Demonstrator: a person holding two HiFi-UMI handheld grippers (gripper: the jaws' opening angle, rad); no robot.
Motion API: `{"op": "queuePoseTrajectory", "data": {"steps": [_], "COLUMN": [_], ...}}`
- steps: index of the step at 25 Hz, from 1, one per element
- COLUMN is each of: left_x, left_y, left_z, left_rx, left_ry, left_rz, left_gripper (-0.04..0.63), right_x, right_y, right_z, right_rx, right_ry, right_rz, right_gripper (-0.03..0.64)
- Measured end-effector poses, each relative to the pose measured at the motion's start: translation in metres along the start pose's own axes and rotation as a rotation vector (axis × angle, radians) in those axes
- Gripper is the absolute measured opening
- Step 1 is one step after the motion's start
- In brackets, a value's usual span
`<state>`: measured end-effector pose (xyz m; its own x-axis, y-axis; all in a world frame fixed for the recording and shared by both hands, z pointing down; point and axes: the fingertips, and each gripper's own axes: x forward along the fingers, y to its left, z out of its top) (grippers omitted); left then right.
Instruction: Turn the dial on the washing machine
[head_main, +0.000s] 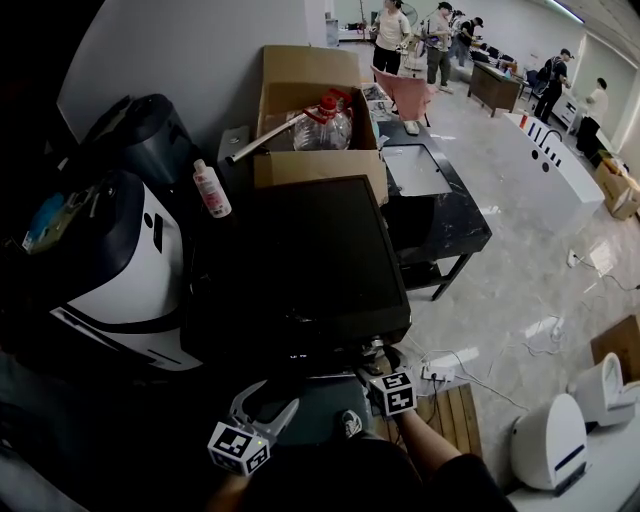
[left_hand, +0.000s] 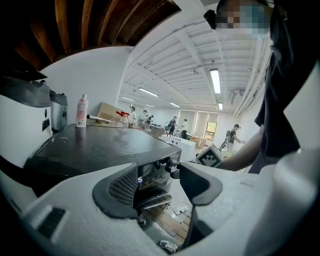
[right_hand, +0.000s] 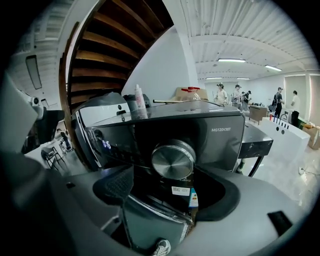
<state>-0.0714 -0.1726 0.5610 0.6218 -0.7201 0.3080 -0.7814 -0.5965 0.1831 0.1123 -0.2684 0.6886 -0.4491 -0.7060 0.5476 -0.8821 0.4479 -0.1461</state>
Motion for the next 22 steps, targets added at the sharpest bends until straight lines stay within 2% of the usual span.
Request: {"op": "queuePoseTrajectory", "data": {"steps": [4, 11, 18, 22], "left_x": [0.0, -0.002, -0.003, -0.001], "left_y": [-0.002, -0.003, -0.002, -0.004], "left_z": [-0.002, -0.004, -0.005, -0.005], "left_rx": [-0.002, 0.0, -0.001, 0.002], "left_ry": [0.002, 0.009, 0.018, 0.016], "left_rz": [-0.001, 0.005, 0.006, -0.001], "left_gripper": [0.253, 0.253, 0.252, 0.252], "right_x": [0.001, 0.009, 0.015, 0.018], "right_y": [0.0, 0.001, 0.008, 0.021], "right_z": [-0.003, -0.013, -0.018, -0.024], "right_rx": [0.023, 0.127, 0.142, 0.145], "right_ry": [-0.003, -0.011, 0.018, 0.022], "right_rz": [0.004, 0.022, 0.055, 0.077], "right_gripper": [0.356, 0.354, 0.354, 0.327]}}
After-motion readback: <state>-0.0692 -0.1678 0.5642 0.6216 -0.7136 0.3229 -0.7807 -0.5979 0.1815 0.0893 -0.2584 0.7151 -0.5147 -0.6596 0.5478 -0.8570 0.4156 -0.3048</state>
